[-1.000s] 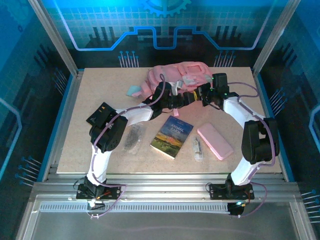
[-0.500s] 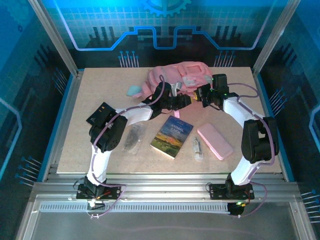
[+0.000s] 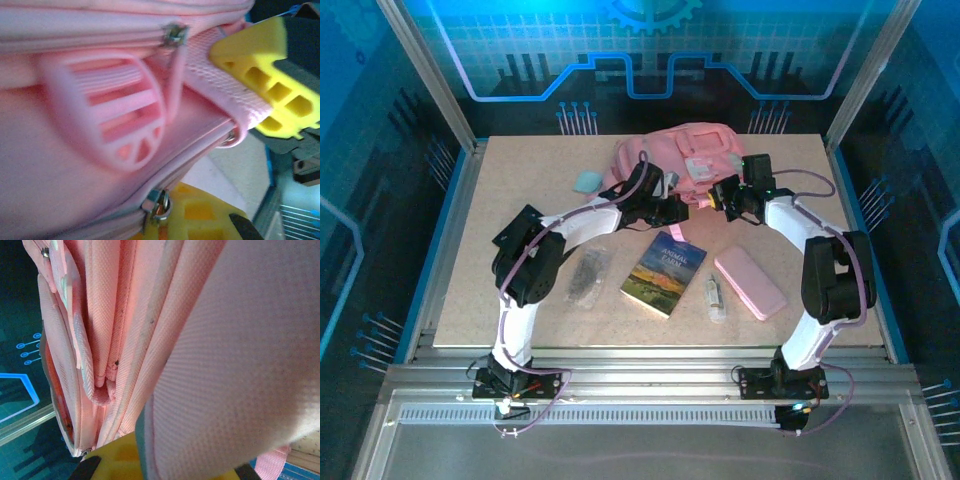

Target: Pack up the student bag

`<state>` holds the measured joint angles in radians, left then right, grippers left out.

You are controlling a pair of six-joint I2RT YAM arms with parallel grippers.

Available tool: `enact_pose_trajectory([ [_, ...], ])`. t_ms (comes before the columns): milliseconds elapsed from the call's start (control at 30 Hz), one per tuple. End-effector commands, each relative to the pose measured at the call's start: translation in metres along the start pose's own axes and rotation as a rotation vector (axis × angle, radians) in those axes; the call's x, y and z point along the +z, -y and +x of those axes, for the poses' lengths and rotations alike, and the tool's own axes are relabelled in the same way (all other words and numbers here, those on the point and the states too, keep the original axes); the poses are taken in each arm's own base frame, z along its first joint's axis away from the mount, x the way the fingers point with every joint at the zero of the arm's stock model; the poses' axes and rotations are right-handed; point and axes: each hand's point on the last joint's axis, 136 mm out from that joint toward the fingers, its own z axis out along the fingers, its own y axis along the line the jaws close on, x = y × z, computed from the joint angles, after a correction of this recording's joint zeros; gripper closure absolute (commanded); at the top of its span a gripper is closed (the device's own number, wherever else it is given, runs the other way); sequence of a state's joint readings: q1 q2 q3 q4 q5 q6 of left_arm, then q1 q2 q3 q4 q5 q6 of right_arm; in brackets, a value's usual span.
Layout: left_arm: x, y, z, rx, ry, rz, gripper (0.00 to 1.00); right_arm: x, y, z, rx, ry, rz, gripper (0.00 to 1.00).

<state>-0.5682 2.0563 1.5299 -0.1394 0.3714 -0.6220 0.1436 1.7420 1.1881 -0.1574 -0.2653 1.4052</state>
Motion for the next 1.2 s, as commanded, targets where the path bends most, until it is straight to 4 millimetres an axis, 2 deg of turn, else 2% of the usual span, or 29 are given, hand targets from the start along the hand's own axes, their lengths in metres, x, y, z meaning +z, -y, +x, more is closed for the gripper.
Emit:
enact_pose_trajectory([
  [0, -0.037, -0.064, 0.015, -0.063, -0.075, -0.26, 1.0, -0.007, 0.0, -0.036, -0.042, 0.108, -0.012, 1.0],
  [100, -0.051, -0.087, 0.027, -0.104, -0.11, -0.309, 1.0, -0.009, 0.008, -0.044, -0.054, 0.118, 0.02, 1.0],
  [233, -0.079, -0.114, 0.032, -0.123, -0.113, -0.368, 1.0, -0.015, 0.018, -0.058, -0.057, 0.137, 0.037, 1.0],
  [333, -0.099, -0.123, 0.028, -0.108, -0.112, -0.392, 1.0, -0.017, 0.021, -0.066, -0.082, 0.143, 0.051, 1.0],
  [400, -0.105, -0.12, 0.028, -0.075, -0.122, -0.398, 1.0, -0.014, 0.019, -0.07, -0.108, 0.145, 0.056, 1.0],
  [467, -0.104, -0.108, 0.027, -0.069, -0.135, -0.365, 1.0, -0.007, 0.013, -0.072, -0.132, 0.128, 0.051, 1.0],
  [567, -0.098, -0.071, 0.029, -0.028, -0.162, -0.294, 1.0, 0.003, 0.005, -0.074, -0.166, 0.088, 0.046, 1.0],
  [600, -0.095, -0.058, 0.031, -0.007, -0.17, -0.283, 1.0, 0.004, 0.004, -0.074, -0.174, 0.074, 0.049, 0.96],
  [633, -0.092, -0.044, 0.031, 0.002, -0.171, -0.266, 1.0, 0.004, 0.001, -0.071, -0.188, 0.054, 0.04, 0.83],
  [667, -0.088, -0.032, 0.032, 0.001, -0.175, -0.245, 1.0, 0.003, -0.001, -0.068, -0.194, 0.038, 0.028, 0.65],
  [700, -0.084, -0.019, 0.031, -0.013, -0.175, -0.214, 1.0, 0.0, -0.002, -0.064, -0.2, 0.024, 0.025, 0.42],
  [733, -0.078, -0.008, 0.029, -0.029, -0.172, -0.183, 1.0, -0.005, -0.001, -0.06, -0.21, 0.011, 0.023, 0.26],
  [833, -0.064, 0.021, 0.021, -0.055, -0.157, -0.115, 1.0, -0.026, 0.004, -0.046, -0.239, -0.021, 0.03, 0.07],
  [900, -0.056, 0.038, 0.014, -0.054, -0.147, -0.084, 1.0, -0.043, 0.013, -0.035, -0.242, -0.046, 0.03, 0.0],
  [1033, -0.044, 0.06, 0.009, -0.042, -0.145, -0.043, 1.0, -0.069, 0.027, -0.005, -0.219, -0.104, -0.007, 0.0],
  [1167, -0.04, 0.064, 0.015, -0.033, -0.166, -0.044, 1.0, -0.072, 0.023, 0.024, -0.169, -0.152, -0.105, 0.01],
])
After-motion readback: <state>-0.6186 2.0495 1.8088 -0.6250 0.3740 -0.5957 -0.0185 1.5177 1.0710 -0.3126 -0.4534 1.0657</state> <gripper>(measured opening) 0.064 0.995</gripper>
